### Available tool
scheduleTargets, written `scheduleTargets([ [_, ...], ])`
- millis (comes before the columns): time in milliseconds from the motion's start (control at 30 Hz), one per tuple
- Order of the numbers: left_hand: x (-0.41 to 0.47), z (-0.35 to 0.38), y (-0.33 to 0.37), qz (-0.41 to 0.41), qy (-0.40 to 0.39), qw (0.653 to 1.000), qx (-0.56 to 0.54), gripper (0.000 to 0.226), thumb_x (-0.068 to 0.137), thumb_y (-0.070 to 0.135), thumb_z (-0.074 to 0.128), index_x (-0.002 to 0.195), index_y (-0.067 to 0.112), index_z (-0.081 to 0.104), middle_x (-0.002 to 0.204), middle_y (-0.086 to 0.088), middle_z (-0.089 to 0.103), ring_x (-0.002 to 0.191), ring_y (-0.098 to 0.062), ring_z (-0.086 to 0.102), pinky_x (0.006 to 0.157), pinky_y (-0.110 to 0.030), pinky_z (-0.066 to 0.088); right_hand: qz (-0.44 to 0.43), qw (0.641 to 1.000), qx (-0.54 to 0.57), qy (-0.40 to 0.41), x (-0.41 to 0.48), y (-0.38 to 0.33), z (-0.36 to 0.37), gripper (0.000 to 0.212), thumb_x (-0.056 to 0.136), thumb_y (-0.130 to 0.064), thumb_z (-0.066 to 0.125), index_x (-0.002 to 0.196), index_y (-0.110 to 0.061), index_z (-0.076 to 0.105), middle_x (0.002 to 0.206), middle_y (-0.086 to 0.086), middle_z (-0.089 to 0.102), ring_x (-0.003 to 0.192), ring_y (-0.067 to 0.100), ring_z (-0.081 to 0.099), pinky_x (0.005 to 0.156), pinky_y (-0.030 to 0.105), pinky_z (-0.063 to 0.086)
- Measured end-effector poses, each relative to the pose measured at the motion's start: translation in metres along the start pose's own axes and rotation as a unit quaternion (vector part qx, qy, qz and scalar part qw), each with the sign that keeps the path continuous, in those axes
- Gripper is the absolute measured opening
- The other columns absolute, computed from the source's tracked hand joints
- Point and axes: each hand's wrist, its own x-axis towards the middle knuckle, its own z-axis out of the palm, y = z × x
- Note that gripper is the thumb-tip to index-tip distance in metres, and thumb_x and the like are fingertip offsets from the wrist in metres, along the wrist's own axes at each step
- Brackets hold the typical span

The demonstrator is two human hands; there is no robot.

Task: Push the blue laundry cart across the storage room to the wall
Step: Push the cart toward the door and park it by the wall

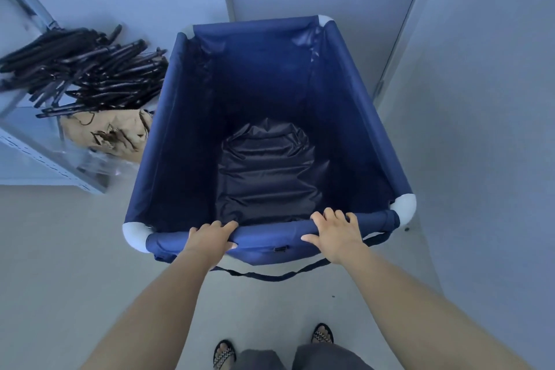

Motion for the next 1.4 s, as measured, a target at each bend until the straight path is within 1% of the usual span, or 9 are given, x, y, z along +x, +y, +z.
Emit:
scheduleTargets([
  [233, -0.008, 0.004, 0.035, -0.061, 0.021, 0.998, -0.019, 0.045, 0.098, 0.040, 0.038, 0.140, 0.028, 0.026, 0.125, -0.004, 0.051, 0.114, -0.027, 0.049, 0.096, -0.039, 0.035, -0.050, 0.998, -0.023, 0.010, 0.015, 0.031, -0.004, 0.055, 0.089, -0.065, 0.033, 0.126, -0.025, 0.039, 0.121, 0.003, 0.047, 0.115, 0.025, 0.041, 0.107, 0.046, 0.022],
  [433, -0.024, 0.021, 0.059, -0.096, 0.042, 0.994, -0.045, 0.047, 0.098, 0.042, 0.036, 0.142, 0.031, 0.023, 0.129, -0.001, 0.048, 0.118, -0.025, 0.046, 0.108, -0.044, 0.031, -0.090, 0.995, -0.044, 0.029, 0.012, 0.050, -0.009, 0.055, 0.089, -0.064, 0.035, 0.126, -0.024, 0.041, 0.119, 0.003, 0.049, 0.112, 0.025, 0.044, 0.104, 0.044, 0.025],
  [500, -0.030, 0.028, 0.067, -0.100, 0.042, 0.993, -0.046, 0.047, 0.098, 0.043, 0.034, 0.142, 0.032, 0.021, 0.130, 0.001, 0.046, 0.118, -0.024, 0.045, 0.108, -0.043, 0.030, -0.099, 0.993, -0.048, 0.034, 0.007, 0.056, -0.009, 0.055, 0.089, -0.063, 0.036, 0.126, -0.024, 0.041, 0.118, 0.003, 0.050, 0.112, 0.025, 0.045, 0.105, 0.043, 0.024],
  [667, -0.050, 0.045, 0.081, -0.071, 0.028, 0.996, -0.040, 0.048, 0.098, 0.044, 0.033, 0.142, 0.029, 0.019, 0.128, 0.001, 0.042, 0.115, -0.023, 0.045, 0.101, -0.041, 0.033, -0.117, 0.991, -0.054, 0.045, -0.014, 0.069, -0.004, 0.054, 0.088, -0.063, 0.038, 0.124, -0.022, 0.043, 0.114, 0.003, 0.051, 0.109, 0.025, 0.047, 0.104, 0.041, 0.025],
  [800, -0.071, 0.057, 0.094, -0.043, -0.009, 0.997, -0.066, 0.050, 0.099, 0.043, 0.034, 0.143, 0.028, 0.017, 0.132, 0.001, 0.041, 0.117, -0.023, 0.044, 0.099, -0.038, 0.033, -0.130, 0.987, -0.073, 0.067, -0.040, 0.082, 0.008, 0.054, 0.087, -0.065, 0.039, 0.121, -0.023, 0.045, 0.109, 0.000, 0.053, 0.105, 0.023, 0.049, 0.101, 0.039, 0.026],
  [900, -0.093, 0.068, 0.107, -0.023, -0.022, 0.996, -0.088, 0.048, 0.099, 0.041, 0.036, 0.142, 0.027, 0.018, 0.133, 0.001, 0.042, 0.118, -0.024, 0.043, 0.098, -0.039, 0.032, -0.127, 0.985, -0.094, 0.072, -0.067, 0.089, 0.020, 0.054, 0.087, -0.065, 0.038, 0.120, -0.023, 0.045, 0.107, -0.001, 0.052, 0.103, 0.021, 0.050, 0.101, 0.038, 0.026],
  [1100, -0.150, 0.100, 0.131, 0.019, -0.028, 0.996, -0.087, 0.049, 0.099, 0.036, 0.036, 0.143, 0.025, 0.017, 0.134, -0.002, 0.041, 0.118, -0.026, 0.042, 0.097, -0.040, 0.032, -0.099, 0.988, -0.112, 0.046, -0.139, 0.096, 0.045, 0.054, 0.089, -0.063, 0.037, 0.124, -0.022, 0.041, 0.113, 0.001, 0.050, 0.110, 0.022, 0.048, 0.104, 0.041, 0.025],
  [1233, -0.190, 0.125, 0.147, 0.034, -0.017, 0.997, -0.070, 0.050, 0.100, 0.036, 0.035, 0.144, 0.024, 0.016, 0.136, -0.003, 0.040, 0.118, -0.027, 0.043, 0.095, -0.040, 0.032, -0.079, 0.986, -0.141, 0.038, -0.194, 0.098, 0.068, 0.056, 0.089, -0.064, 0.034, 0.126, -0.022, 0.039, 0.114, 0.001, 0.050, 0.108, 0.022, 0.048, 0.102, 0.041, 0.028],
  [1400, -0.243, 0.157, 0.161, 0.046, 0.038, 0.996, -0.061, 0.049, 0.099, 0.038, 0.037, 0.143, 0.025, 0.019, 0.134, -0.003, 0.042, 0.119, -0.026, 0.044, 0.098, -0.040, 0.033, -0.055, 0.987, -0.145, 0.040, -0.259, 0.098, 0.100, 0.056, 0.089, -0.065, 0.029, 0.125, -0.023, 0.038, 0.112, 0.000, 0.048, 0.106, 0.022, 0.048, 0.101, 0.042, 0.029],
])
